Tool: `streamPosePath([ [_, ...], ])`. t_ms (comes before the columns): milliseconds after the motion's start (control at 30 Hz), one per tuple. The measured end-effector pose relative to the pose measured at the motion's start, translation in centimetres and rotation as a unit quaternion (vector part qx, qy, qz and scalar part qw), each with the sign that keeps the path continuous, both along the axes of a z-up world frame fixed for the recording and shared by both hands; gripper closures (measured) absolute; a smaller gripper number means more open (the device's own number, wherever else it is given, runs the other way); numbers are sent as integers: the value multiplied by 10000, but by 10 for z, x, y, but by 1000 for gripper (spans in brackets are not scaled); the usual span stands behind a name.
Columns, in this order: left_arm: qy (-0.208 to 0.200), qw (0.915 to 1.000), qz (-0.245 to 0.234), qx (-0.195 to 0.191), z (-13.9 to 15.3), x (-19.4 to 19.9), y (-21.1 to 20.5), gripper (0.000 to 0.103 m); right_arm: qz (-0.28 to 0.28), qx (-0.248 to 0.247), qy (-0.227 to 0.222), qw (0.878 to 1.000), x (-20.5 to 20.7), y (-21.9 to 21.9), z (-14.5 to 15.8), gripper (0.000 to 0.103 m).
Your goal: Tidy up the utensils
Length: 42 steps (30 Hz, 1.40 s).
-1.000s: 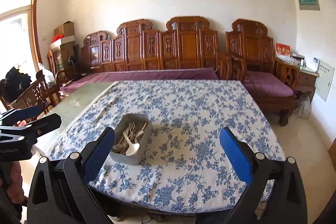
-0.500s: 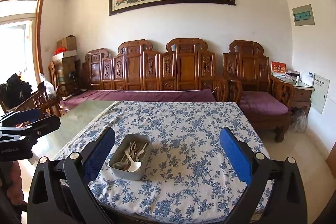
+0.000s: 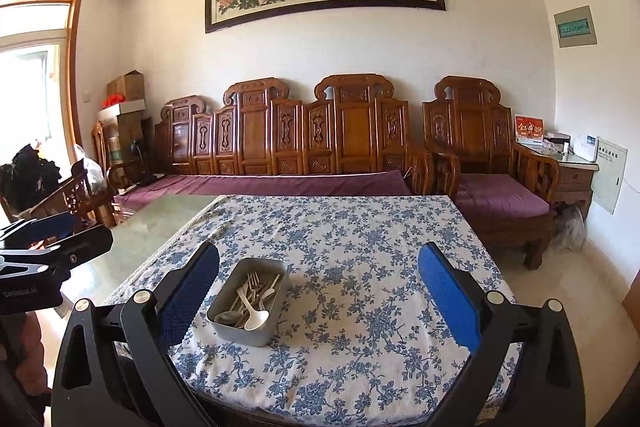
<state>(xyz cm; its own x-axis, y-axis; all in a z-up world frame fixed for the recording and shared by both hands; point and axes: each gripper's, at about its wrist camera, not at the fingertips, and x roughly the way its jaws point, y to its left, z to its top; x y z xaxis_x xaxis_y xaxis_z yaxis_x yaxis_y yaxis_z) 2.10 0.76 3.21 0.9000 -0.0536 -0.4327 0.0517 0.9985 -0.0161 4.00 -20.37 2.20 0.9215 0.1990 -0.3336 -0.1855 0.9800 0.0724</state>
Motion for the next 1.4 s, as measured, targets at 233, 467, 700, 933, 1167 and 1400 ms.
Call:
streamPosePath([
  [233,15,10000,14,15,-1,2,0,8,-4,12,-8,10000,0,-1,0,3],
  [467,14,10000,18,34,-1,4,-1,8,-15,6,-7,10000,-1,0,1,3],
  [700,13,10000,12,32,-2,3,0,8,-8,22,-4,10000,-2,0,2,3],
  [933,2,10000,15,36,-2,4,-1,8,-9,23,-5,10000,-2,0,2,3],
  [1167,-23,10000,1,26,-4,2,0,8,-8,24,-19,10000,-2,0,4,3],
  [1400,-28,10000,2,28,-3,1,1,8,-15,32,-33,10000,-3,1,6,3],
])
